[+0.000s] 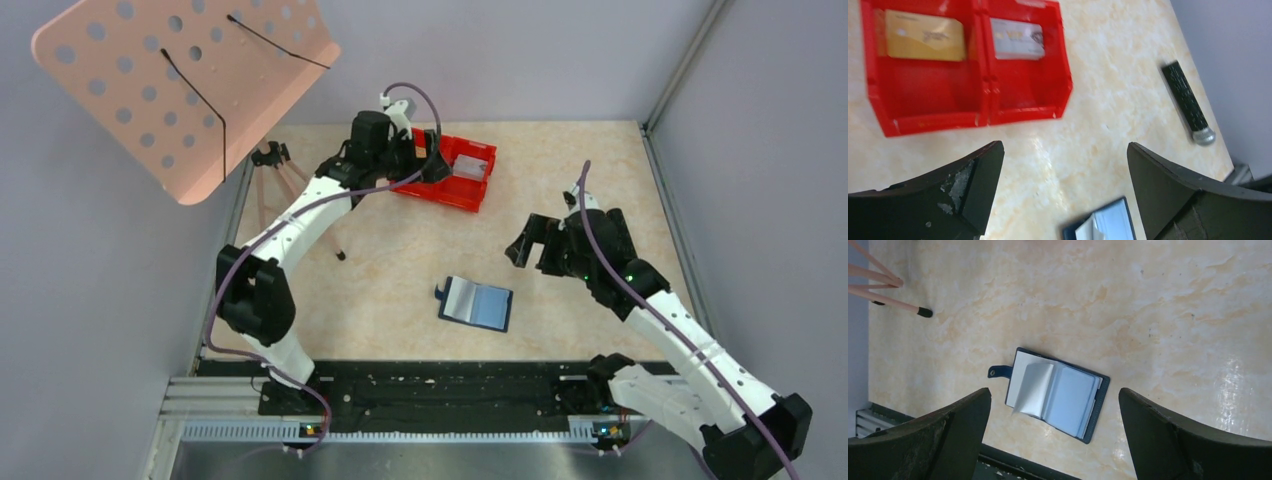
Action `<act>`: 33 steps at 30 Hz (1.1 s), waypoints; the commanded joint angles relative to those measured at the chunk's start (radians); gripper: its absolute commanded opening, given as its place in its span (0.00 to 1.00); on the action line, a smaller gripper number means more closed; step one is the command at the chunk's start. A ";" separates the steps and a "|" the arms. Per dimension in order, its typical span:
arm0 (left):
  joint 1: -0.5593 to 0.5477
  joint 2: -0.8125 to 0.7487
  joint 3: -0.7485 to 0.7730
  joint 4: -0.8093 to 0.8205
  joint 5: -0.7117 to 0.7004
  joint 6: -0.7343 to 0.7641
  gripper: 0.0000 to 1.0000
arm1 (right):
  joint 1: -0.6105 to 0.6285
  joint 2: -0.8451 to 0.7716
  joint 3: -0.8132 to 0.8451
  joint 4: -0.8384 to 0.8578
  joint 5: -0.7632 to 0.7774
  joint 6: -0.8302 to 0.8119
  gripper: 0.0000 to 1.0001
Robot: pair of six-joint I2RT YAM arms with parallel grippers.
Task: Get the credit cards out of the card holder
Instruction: Reset both arms
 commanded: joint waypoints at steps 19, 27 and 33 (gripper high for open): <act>-0.184 -0.704 -0.568 0.020 -0.078 0.038 0.99 | 0.001 -0.417 -0.109 0.054 -0.045 -0.006 0.99; -0.196 -0.742 -0.654 0.058 -0.083 0.015 0.99 | 0.001 -0.442 -0.097 0.035 -0.024 -0.001 0.99; -0.196 -0.758 -0.657 0.054 -0.071 0.007 0.99 | 0.001 -0.449 -0.093 0.028 -0.023 0.002 0.99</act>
